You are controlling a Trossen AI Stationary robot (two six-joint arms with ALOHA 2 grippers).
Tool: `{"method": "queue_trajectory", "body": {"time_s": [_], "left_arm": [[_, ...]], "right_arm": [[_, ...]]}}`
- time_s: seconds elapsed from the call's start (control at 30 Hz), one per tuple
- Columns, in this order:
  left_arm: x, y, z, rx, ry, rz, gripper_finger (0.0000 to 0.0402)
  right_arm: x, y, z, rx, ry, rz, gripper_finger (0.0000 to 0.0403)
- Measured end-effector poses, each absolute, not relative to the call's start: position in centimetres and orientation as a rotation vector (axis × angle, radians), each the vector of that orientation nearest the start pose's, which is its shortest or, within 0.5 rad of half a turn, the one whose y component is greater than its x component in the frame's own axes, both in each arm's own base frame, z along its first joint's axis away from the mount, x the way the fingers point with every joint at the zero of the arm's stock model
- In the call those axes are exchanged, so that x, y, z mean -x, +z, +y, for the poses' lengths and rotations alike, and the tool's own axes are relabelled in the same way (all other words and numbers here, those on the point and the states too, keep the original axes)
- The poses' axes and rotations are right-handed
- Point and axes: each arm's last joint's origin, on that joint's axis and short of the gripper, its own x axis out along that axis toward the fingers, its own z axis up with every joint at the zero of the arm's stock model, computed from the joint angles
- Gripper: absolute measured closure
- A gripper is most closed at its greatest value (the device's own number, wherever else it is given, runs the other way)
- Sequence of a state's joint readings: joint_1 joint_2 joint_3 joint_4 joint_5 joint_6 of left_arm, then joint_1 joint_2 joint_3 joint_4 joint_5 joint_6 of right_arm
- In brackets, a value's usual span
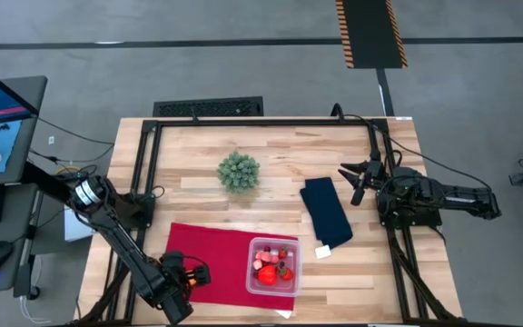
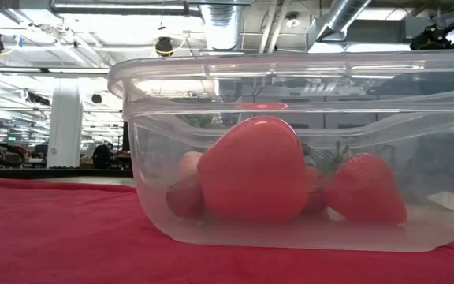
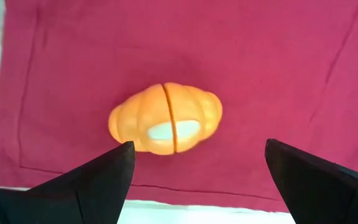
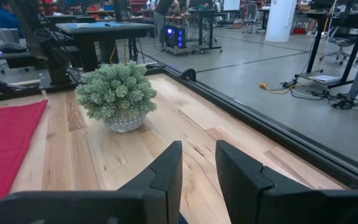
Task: Pick and placing Produce into tupperware
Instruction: Put the croissant into the transparent bin
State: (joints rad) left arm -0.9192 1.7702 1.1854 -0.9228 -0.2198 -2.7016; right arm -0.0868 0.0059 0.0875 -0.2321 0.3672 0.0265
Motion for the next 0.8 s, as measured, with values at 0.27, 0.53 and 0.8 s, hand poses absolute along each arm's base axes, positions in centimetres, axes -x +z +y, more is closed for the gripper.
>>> {"method": "queue_trajectory", "body": {"time_s": [0.27,0.53,0.8], "left_arm": [[-19.3,18.1,-24.5,1.431,1.309,0.901,0.0026],[-19.5,17.7,-24.6,1.44,1.336,0.897,0.0005],[-19.7,16.6,-24.7,1.424,1.385,0.879,0.0002]], "right_arm": [[-8.8,17.1,-1.8,-0.005,-0.455,0.145,0.0283],[-8.8,17.1,-1.8,-0.005,-0.455,0.144,0.0283],[-8.8,17.1,-1.8,-0.005,-0.455,0.144,0.0283]]}}
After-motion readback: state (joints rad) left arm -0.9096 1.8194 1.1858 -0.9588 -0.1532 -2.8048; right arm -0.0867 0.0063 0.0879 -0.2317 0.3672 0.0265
